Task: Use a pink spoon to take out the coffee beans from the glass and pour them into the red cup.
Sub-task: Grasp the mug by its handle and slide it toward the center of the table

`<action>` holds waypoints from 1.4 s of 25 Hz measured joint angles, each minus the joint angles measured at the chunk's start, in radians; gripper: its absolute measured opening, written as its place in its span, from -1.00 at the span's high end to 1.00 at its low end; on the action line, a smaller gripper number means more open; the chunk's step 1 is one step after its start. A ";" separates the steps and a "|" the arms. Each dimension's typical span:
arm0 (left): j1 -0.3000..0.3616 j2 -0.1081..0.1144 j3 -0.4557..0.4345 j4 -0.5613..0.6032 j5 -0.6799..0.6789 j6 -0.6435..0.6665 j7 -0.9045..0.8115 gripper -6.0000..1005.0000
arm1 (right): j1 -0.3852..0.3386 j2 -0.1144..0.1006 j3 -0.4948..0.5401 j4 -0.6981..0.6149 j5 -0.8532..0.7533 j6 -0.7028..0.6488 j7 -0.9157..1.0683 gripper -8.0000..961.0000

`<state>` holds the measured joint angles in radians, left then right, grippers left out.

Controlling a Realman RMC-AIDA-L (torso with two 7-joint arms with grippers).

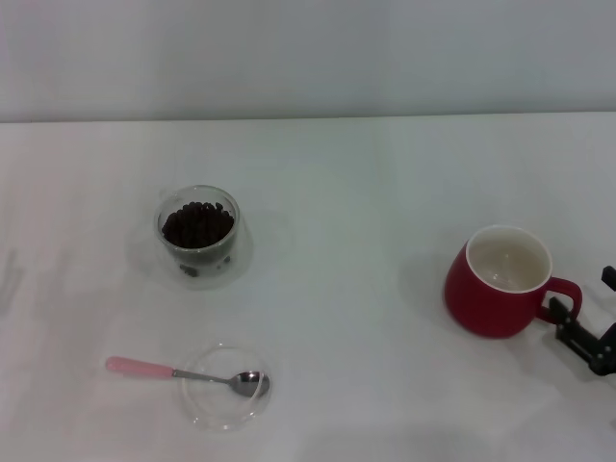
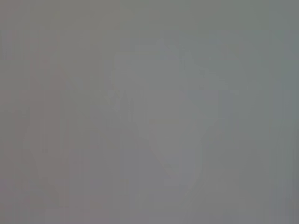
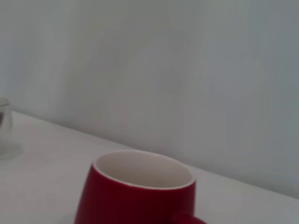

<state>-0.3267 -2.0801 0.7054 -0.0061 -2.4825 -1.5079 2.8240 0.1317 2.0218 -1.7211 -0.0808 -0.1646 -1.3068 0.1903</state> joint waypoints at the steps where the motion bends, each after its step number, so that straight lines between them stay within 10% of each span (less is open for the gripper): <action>1: 0.000 0.000 0.000 0.000 0.000 0.000 0.000 -0.75 | 0.000 0.000 0.000 0.001 0.009 0.000 0.000 -0.74; 12: 0.000 -0.002 -0.003 -0.005 0.000 0.000 0.000 -0.75 | 0.009 -0.001 -0.013 -0.007 0.010 0.018 0.008 -0.47; 14: 0.000 -0.002 -0.003 -0.004 0.000 0.000 0.000 -0.75 | 0.009 0.000 -0.021 -0.012 0.009 0.019 0.008 0.05; 25: -0.004 0.000 -0.003 0.000 -0.001 0.015 0.000 -0.75 | 0.012 0.000 -0.076 -0.057 0.007 0.053 0.007 0.48; 35: -0.004 0.000 -0.003 0.000 -0.002 0.015 0.000 -0.75 | 0.014 0.000 -0.161 -0.111 0.007 0.064 0.013 0.48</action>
<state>-0.3310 -2.0800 0.7024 -0.0061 -2.4846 -1.4924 2.8240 0.1459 2.0218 -1.8820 -0.1914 -0.1571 -1.2426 0.2032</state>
